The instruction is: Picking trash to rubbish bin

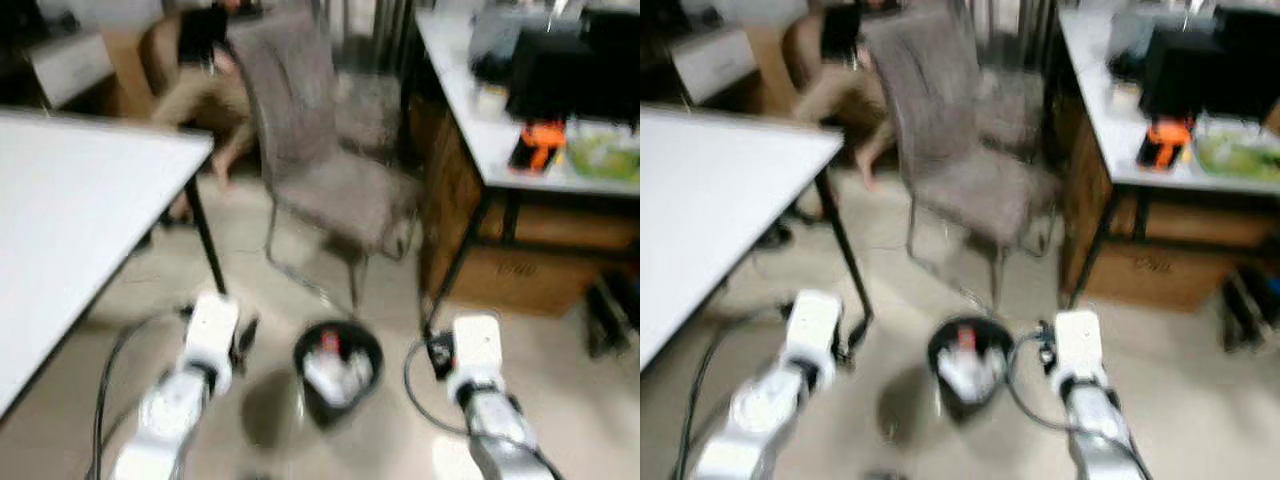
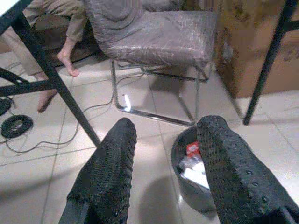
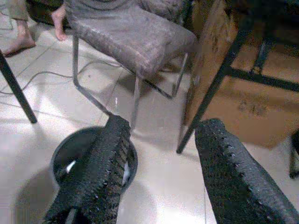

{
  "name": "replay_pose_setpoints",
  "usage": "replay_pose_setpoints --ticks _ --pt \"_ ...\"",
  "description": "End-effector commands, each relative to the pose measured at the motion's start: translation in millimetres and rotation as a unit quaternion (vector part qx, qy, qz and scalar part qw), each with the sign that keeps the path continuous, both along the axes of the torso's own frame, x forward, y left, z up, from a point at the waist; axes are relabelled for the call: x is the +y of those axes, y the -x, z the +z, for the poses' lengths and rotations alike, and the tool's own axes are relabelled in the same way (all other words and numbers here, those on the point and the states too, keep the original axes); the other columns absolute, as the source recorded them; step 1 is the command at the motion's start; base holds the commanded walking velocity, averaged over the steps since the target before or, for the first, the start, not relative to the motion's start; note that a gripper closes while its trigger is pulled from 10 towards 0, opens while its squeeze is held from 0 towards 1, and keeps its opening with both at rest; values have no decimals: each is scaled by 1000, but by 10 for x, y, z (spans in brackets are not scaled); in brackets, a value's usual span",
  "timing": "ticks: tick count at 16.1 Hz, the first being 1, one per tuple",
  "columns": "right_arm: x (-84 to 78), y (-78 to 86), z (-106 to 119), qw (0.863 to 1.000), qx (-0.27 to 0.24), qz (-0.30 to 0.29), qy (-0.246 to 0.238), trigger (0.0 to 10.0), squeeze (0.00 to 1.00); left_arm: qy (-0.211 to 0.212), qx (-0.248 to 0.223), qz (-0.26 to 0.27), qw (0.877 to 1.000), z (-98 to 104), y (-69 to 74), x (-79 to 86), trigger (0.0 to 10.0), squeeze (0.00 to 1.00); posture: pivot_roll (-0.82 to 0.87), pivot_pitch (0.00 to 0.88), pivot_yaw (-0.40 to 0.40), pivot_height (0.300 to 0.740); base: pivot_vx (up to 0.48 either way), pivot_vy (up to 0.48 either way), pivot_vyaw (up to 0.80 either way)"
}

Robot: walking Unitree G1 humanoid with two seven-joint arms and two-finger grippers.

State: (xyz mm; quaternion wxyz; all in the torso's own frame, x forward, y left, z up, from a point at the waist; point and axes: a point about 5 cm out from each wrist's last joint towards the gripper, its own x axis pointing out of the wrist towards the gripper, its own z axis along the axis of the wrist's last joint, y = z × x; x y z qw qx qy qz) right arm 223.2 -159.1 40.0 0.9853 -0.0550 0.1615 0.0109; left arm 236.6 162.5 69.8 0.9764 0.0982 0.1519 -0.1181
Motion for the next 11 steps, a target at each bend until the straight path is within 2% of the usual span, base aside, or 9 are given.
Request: replay_pose_setpoints --ticks 1,11 --pt "-16 -12 17 1000 -3 1 1 10000 0 -6 -4 -1 1000 14 -5 -6 10000 0 16 0 -17 740 -319 0 0" --pt "30 -73 17 1000 -7 13 0 10000 0 -10 -8 4 1000 26 -6 32 10000 0 31 0 -24 740 -316 0 0"
